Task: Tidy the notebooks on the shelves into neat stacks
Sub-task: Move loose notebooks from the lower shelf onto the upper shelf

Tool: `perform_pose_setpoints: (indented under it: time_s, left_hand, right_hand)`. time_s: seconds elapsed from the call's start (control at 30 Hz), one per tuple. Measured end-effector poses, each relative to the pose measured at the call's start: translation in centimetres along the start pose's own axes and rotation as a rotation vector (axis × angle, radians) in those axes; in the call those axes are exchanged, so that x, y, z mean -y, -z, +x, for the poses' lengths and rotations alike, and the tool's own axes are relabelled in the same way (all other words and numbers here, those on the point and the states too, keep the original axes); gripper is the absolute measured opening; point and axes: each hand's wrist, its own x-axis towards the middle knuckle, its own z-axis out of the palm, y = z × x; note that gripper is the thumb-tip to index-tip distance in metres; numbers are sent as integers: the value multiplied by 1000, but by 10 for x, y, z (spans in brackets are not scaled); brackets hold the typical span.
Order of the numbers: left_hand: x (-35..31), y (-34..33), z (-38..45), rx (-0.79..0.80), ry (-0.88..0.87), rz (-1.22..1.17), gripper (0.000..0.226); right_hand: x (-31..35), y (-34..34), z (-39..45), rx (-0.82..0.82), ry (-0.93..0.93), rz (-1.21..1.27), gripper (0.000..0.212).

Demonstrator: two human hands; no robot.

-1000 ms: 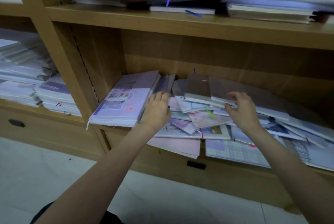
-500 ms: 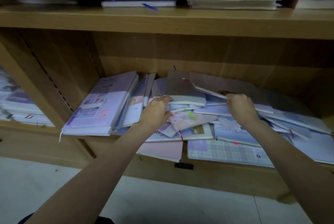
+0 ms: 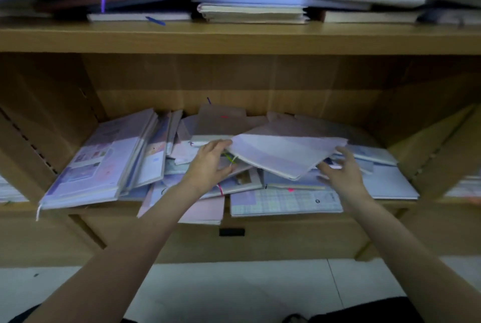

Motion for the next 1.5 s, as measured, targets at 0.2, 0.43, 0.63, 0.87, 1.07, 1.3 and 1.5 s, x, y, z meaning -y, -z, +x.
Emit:
perform_pose_setpoints:
  time_s: [0.2, 0.43, 0.63, 0.87, 1.07, 1.3, 1.5]
  left_hand:
    - [-26, -11, -4, 7, -5, -187, 24]
    - [-38, -16, -17, 29, 160, -536, 8]
    - [-59, -4, -4, -115, 114, -520, 19]
    - [-18, 4, -1, -203, 13, 364, 37]
    - [-13, -4, 16, -31, -173, 404, 45]
    - [-4, -7, 16, -51, -239, 442, 52]
    - [-5, -6, 15, -89, -246, 455, 53]
  right_hand:
    - [10, 13, -26, 109, -232, 558, 24]
    - [10, 33, -42, 383, -223, 488, 48]
    - [23, 34, -22, 368, -24, 617, 71]
    - [22, -5, 26, 308, -66, -13, 30]
    - [10, 10, 90, 291, 156, -1062, 55]
    - [-4, 3, 110, 4, 179, -1151, 21]
    - [42, 24, 92, -326, 343, -648, 24]
